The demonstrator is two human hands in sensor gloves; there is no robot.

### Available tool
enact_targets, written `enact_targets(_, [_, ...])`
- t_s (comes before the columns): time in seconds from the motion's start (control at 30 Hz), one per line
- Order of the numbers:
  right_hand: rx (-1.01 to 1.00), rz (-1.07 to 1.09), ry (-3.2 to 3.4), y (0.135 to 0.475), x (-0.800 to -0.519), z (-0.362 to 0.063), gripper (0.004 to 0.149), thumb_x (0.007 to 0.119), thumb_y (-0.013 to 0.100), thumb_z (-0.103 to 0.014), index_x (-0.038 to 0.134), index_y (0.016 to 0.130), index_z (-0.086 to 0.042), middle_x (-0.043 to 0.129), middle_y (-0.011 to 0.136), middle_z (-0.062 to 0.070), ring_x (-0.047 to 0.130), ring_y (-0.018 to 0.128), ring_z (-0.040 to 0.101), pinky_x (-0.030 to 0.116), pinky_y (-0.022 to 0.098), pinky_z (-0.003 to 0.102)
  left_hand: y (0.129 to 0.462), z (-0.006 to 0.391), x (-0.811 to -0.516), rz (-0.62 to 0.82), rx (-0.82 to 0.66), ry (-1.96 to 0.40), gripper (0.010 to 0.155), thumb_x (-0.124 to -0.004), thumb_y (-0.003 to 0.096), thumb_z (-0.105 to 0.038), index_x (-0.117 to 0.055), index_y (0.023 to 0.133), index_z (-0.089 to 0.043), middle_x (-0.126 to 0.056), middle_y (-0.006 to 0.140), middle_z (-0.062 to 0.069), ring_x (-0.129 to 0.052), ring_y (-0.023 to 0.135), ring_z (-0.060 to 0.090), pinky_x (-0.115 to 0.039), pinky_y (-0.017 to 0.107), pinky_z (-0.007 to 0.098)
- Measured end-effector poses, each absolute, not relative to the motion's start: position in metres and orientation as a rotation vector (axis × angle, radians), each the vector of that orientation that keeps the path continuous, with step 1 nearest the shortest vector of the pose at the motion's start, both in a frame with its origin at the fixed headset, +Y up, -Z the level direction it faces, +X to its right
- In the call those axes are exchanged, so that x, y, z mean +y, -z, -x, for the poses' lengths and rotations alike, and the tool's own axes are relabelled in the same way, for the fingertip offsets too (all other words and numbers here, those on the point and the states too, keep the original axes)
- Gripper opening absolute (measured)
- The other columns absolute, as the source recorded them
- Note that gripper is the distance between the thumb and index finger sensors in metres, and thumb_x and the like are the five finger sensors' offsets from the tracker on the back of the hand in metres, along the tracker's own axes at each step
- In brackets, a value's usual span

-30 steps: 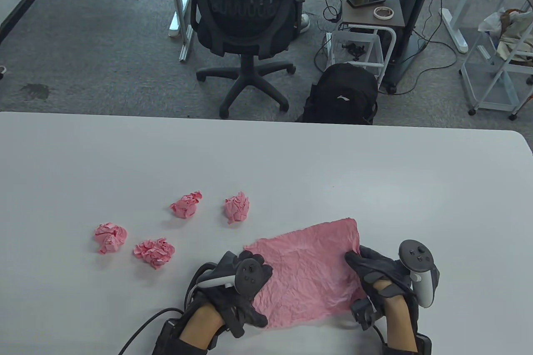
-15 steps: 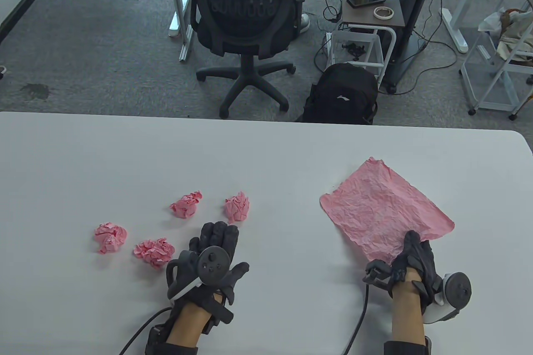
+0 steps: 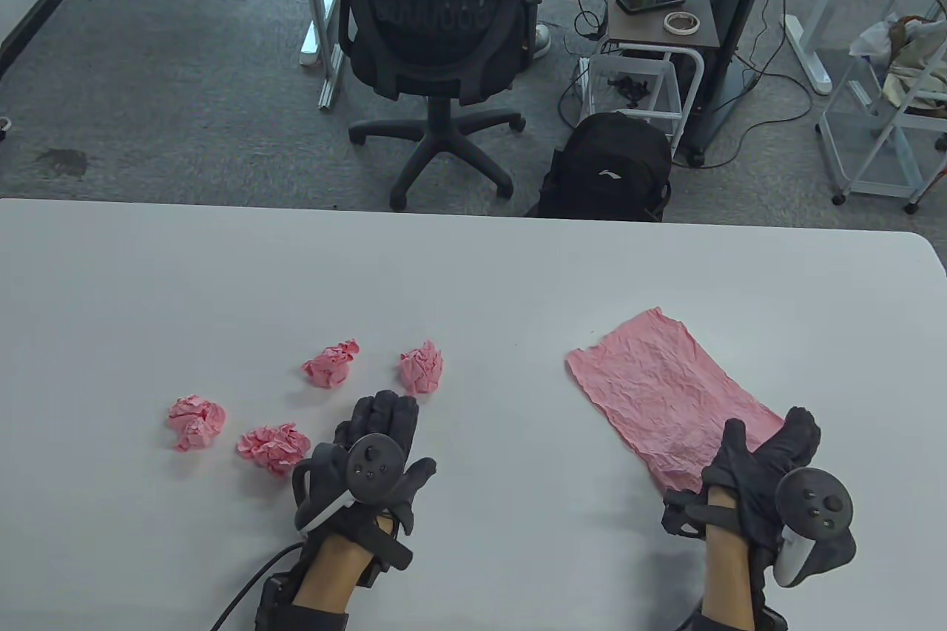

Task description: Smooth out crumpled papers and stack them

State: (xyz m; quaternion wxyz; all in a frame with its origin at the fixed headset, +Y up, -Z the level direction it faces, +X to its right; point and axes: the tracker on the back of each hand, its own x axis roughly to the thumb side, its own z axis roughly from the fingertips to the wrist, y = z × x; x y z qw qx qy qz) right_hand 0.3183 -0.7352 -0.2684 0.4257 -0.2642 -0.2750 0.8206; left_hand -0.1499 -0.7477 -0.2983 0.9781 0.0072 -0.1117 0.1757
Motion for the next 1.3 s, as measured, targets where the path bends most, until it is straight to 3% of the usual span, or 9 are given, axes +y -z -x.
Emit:
enact_targets(0.1, [-0.774, 0.622, -2.181, 0.265, -0.725, -0.310, 0.077, 0.080, 0.052, -0.032, 0.028, 0.105, -0.012, 0.021, 0.109, 0.025, 0.035, 0.095, 0.055, 0.045, 0.062, 0.066, 0.315, 0.145, -0.741, -0.045, -0.165, -0.394, 0.082, -0.081, 0.0498, -0.048, -0.041, 0.114, -0.015, -0.033, 0.116, 0.019, -0.042, 0.108, 0.050, -0.047, 0.074, 0.065])
enact_targets(0.27, [-0.753, 0.450, -2.234, 0.270, -0.722, -0.289, 0.075, 0.079, 0.052, -0.032, 0.031, 0.105, -0.012, 0.023, 0.109, 0.026, 0.037, 0.095, 0.055, 0.045, 0.062, 0.066, 0.354, 0.128, -0.732, 0.032, -0.090, -0.276, 0.082, -0.082, 0.0491, -0.045, -0.042, 0.113, -0.015, -0.040, 0.114, 0.020, -0.058, 0.102, 0.048, -0.056, 0.071, 0.061])
enact_targets(0.4, [-0.766, 0.328, -2.296, 0.274, -0.720, -0.270, 0.069, 0.079, 0.053, -0.032, 0.038, 0.106, -0.015, 0.023, 0.109, 0.026, 0.037, 0.094, 0.055, 0.046, 0.062, 0.066, 0.378, 0.115, -0.745, 0.143, 0.001, -0.145, 0.086, -0.080, 0.0513, -0.048, -0.023, 0.115, -0.034, -0.029, 0.118, 0.014, -0.062, 0.102, 0.040, -0.059, 0.072, 0.056])
enact_targets(0.57, [-0.762, 0.254, -2.333, 0.274, -0.720, -0.258, 0.066, 0.078, 0.053, -0.033, 0.044, 0.106, -0.015, 0.025, 0.109, 0.027, 0.039, 0.094, 0.055, 0.047, 0.062, 0.066, 0.398, 0.113, -0.764, 0.241, 0.075, -0.086, 0.082, -0.079, 0.0516, -0.049, -0.028, 0.115, -0.041, -0.032, 0.119, 0.010, -0.069, 0.097, 0.035, -0.060, 0.073, 0.054])
enact_targets(0.73, [-0.721, 0.212, -2.324, 0.277, -0.722, -0.254, 0.062, 0.079, 0.053, -0.032, 0.049, 0.104, -0.014, 0.027, 0.109, 0.027, 0.040, 0.094, 0.056, 0.047, 0.062, 0.066, 0.405, 0.112, -0.772, 0.234, 0.080, -0.073, 0.073, -0.083, 0.0501, -0.045, -0.041, 0.109, -0.031, -0.050, 0.112, 0.008, -0.070, 0.097, 0.034, -0.057, 0.075, 0.057])
enact_targets(0.87, [-0.706, 0.150, -2.343, 0.277, -0.722, -0.246, 0.060, 0.079, 0.052, -0.032, 0.053, 0.103, -0.013, 0.031, 0.109, 0.027, 0.043, 0.093, 0.055, 0.048, 0.061, 0.066, 0.398, 0.107, -0.767, 0.175, 0.046, 0.003, 0.069, -0.085, 0.0478, -0.042, -0.050, 0.105, -0.030, -0.063, 0.105, 0.006, -0.080, 0.087, 0.031, -0.062, 0.071, 0.056])
enact_targets(0.97, [-0.689, 0.093, -2.379, 0.278, -0.723, -0.239, 0.059, 0.079, 0.052, -0.032, 0.055, 0.102, -0.013, 0.036, 0.109, 0.026, 0.047, 0.093, 0.055, 0.049, 0.061, 0.067, 0.386, 0.110, -0.759, 0.117, 0.001, -0.064, 0.069, -0.087, 0.0457, -0.040, -0.053, 0.103, -0.025, -0.067, 0.100, 0.010, -0.083, 0.078, 0.033, -0.065, 0.065, 0.057])
enact_targets(1.1, [-0.626, -0.072, -2.351, 0.282, -0.727, -0.224, 0.057, 0.079, 0.052, -0.032, 0.058, 0.101, -0.013, 0.055, 0.106, 0.025, 0.065, 0.087, 0.052, 0.059, 0.058, 0.064, 0.357, 0.118, -0.740, 0.052, -0.096, -0.152, 0.070, -0.085, 0.0468, -0.041, -0.052, 0.105, -0.023, -0.067, 0.098, 0.013, -0.084, 0.074, 0.033, -0.068, 0.062, 0.056])
enact_targets(1.3, [-0.464, -0.453, -2.312, 0.280, -0.736, -0.169, 0.056, 0.081, 0.050, -0.032, 0.062, 0.100, -0.014, 0.078, 0.095, 0.020, 0.085, 0.076, 0.045, 0.069, 0.053, 0.060, 0.294, 0.133, -0.718, -0.103, -0.260, -0.279, 0.071, -0.082, 0.0487, -0.042, -0.052, 0.109, -0.020, -0.067, 0.100, 0.015, -0.084, 0.076, 0.034, -0.068, 0.063, 0.057])
